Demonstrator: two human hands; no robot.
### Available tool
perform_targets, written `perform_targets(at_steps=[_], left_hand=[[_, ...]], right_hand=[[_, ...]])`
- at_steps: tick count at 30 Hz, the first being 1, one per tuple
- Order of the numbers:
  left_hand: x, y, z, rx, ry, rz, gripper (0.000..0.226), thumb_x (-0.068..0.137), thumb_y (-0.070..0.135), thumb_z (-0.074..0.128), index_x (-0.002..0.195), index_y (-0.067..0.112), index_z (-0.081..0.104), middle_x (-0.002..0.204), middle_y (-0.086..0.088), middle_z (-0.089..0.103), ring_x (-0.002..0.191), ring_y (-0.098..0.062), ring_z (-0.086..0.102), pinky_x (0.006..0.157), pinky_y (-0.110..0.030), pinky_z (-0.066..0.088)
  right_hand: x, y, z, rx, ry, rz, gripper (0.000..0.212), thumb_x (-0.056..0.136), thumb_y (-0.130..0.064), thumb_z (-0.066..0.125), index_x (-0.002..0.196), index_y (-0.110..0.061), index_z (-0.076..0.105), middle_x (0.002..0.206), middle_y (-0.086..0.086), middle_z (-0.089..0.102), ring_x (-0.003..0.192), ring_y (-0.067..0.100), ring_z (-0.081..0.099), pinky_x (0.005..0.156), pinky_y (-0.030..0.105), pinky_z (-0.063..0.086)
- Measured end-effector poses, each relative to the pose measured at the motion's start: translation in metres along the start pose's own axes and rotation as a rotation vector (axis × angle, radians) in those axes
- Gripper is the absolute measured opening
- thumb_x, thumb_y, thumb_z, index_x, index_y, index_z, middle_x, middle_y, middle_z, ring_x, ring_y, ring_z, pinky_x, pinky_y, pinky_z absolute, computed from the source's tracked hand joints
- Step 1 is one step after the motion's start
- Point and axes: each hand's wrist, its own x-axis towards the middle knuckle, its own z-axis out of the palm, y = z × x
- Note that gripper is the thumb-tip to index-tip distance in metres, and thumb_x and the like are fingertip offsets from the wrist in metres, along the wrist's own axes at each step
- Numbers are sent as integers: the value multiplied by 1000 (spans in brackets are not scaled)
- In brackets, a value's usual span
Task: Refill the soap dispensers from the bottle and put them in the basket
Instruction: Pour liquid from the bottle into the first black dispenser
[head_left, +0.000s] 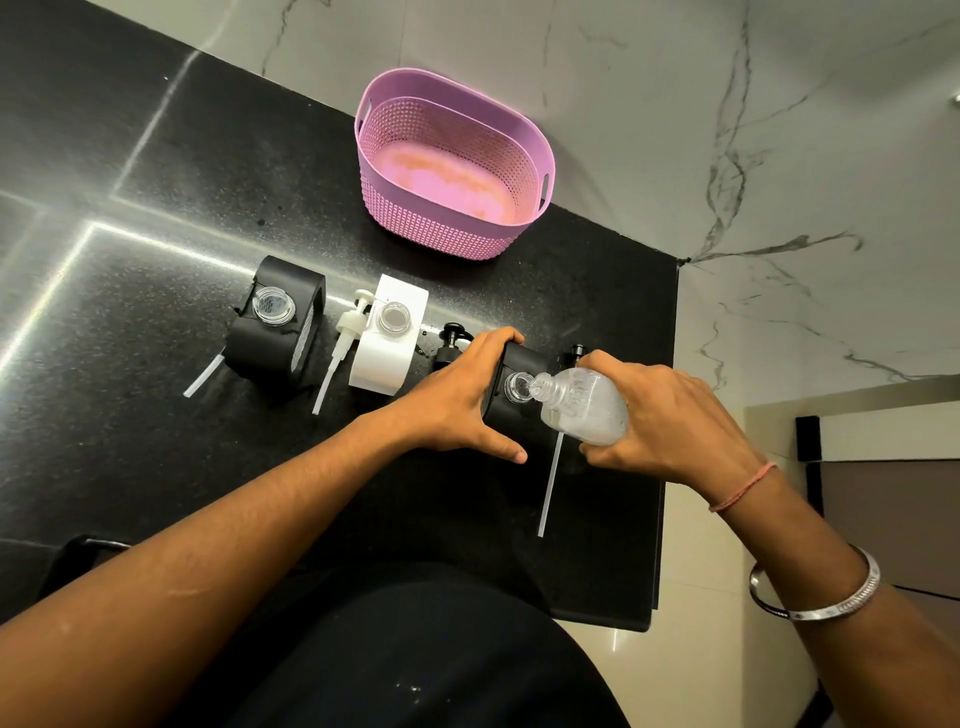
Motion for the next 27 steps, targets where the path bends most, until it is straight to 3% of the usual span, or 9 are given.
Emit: perform_targets(at_steps=[13, 19, 27], left_hand=[[0, 0, -1, -18, -1, -1, 124, 59, 42, 104, 152, 34, 22, 146, 13, 37, 126, -13, 54, 105, -41, 54], [1, -2, 1, -31, 15, -3, 134, 59, 45, 103, 160, 33, 17, 161, 10, 31, 142, -17, 46, 115, -42, 46], [-4, -16, 4, -112, 28, 22, 137, 63, 37, 103, 166, 36, 12, 168, 14, 25, 151, -6, 32, 121, -29, 34]], right_hand=[[0, 0, 1, 9, -1, 1, 81, 70, -59, 85, 134, -37, 41, 113, -8, 64, 96, 18, 65, 78, 39, 63], [0, 0, 1, 9, 2, -2, 78, 69, -59, 83, 131, -40, 40, 109, -10, 63, 92, 18, 66, 76, 40, 62], [0, 0, 1, 6, -5, 8, 78, 69, -59, 83, 132, -39, 41, 108, -10, 63, 91, 17, 65, 76, 39, 61]])
